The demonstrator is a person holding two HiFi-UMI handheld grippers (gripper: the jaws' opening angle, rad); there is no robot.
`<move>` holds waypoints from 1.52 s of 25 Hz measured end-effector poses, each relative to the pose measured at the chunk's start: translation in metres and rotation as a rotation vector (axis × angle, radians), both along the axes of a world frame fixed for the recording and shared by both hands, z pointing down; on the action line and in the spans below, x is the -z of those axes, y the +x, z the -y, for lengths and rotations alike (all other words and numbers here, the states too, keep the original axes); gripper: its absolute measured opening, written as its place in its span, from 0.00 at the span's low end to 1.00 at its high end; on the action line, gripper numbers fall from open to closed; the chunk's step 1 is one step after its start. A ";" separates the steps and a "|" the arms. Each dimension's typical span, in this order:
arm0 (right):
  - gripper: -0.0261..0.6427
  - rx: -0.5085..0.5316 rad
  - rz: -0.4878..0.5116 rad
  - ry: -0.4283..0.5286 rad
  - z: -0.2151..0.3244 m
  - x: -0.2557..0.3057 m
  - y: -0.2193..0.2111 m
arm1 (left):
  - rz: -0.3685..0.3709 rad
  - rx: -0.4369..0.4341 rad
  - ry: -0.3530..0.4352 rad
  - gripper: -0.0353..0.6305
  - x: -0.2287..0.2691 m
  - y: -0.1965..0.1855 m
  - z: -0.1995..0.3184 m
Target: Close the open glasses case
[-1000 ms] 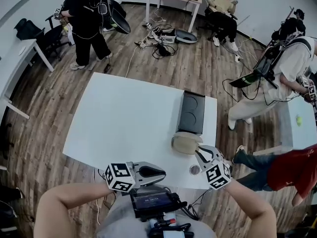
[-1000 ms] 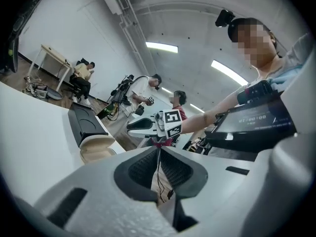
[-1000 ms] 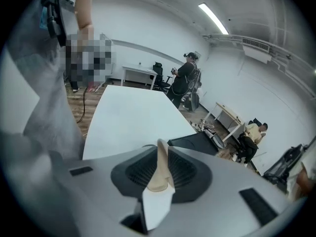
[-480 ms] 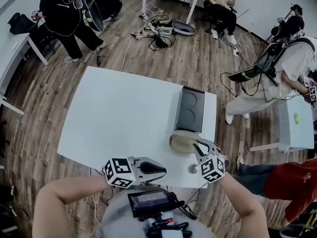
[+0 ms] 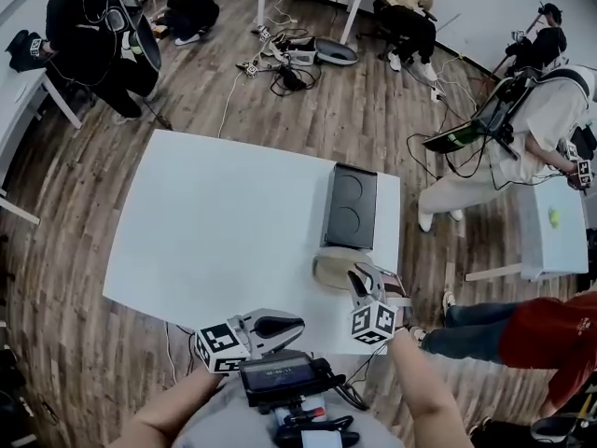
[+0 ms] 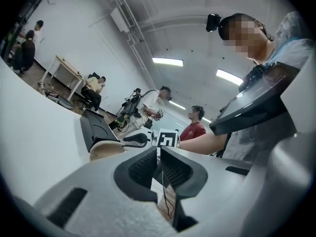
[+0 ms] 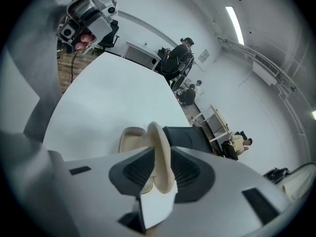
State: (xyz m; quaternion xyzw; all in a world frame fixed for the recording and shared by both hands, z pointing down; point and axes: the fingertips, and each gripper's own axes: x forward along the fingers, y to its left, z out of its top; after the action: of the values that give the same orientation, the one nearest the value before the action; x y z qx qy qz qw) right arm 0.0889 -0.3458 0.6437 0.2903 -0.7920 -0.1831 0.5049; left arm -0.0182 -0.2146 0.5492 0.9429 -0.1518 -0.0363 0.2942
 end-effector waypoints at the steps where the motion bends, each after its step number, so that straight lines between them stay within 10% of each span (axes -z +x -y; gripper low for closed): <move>1: 0.15 0.001 -0.007 0.004 0.002 -0.001 0.000 | -0.005 0.016 -0.006 0.10 -0.001 -0.002 0.002; 10: 0.15 0.016 -0.074 0.015 0.011 -0.015 0.007 | -0.013 0.125 -0.046 0.10 0.000 -0.023 0.026; 38: 0.14 0.071 -0.208 0.084 0.019 -0.027 0.008 | 0.012 0.100 -0.079 0.10 -0.021 -0.016 0.019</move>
State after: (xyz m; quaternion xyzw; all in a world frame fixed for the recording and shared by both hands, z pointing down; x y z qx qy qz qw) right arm 0.0966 -0.3645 0.6705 0.2624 -0.7367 -0.2631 0.5649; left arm -0.0339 -0.2333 0.5700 0.9221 -0.2016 -0.0392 0.3281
